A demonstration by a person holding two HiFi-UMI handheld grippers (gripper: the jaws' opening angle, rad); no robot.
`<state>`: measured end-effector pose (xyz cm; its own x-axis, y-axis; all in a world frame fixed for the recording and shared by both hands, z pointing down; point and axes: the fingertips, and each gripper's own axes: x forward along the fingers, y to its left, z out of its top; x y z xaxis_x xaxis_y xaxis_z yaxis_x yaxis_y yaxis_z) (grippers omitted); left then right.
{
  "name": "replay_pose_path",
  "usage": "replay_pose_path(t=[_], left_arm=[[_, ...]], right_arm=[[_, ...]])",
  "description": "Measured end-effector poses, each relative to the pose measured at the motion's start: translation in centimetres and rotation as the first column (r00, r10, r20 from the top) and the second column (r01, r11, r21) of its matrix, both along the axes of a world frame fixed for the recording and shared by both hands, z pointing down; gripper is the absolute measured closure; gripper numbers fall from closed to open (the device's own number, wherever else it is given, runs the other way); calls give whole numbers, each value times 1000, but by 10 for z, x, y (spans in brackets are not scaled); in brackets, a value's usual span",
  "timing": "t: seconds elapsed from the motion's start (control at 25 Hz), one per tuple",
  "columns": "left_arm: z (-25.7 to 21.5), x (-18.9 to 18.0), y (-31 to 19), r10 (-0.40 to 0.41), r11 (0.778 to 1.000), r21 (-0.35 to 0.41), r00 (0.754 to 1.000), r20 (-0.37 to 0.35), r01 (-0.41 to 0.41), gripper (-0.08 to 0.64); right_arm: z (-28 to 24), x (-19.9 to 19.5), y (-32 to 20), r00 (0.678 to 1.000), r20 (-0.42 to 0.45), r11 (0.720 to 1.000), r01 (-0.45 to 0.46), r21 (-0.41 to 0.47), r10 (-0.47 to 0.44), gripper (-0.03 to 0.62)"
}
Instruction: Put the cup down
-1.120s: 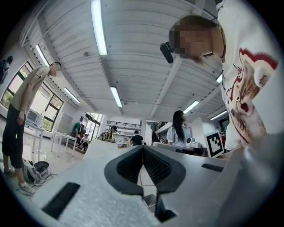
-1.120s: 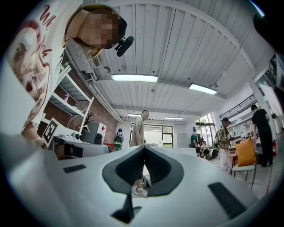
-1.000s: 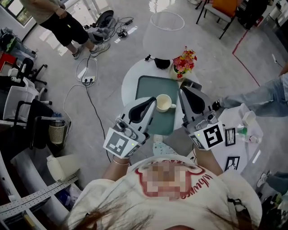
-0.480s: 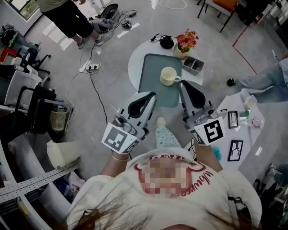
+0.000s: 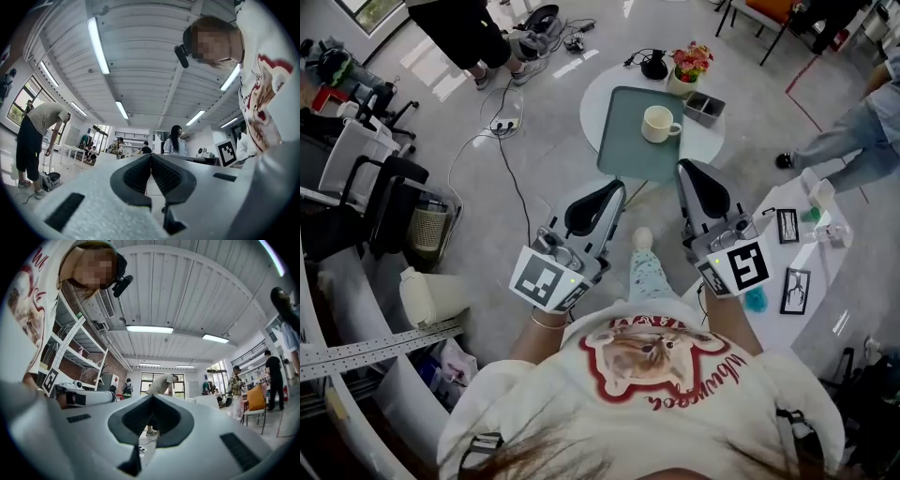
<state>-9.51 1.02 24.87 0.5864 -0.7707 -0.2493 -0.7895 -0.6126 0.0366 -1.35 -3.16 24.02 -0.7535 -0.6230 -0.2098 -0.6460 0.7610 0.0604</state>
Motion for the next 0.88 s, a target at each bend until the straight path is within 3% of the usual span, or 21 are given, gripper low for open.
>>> replay_pose_path(t=[0.6,0.88], left_arm=[[-4,38,86,59,998,-3,998,29,-59,546],[-8,69,106,53,999,2,998,41,-53,546]], right_arm=[[-9,43,90,998,3,998,-60,23,60,563],[-9,68,115,999,19,999,-33,12,33,565]])
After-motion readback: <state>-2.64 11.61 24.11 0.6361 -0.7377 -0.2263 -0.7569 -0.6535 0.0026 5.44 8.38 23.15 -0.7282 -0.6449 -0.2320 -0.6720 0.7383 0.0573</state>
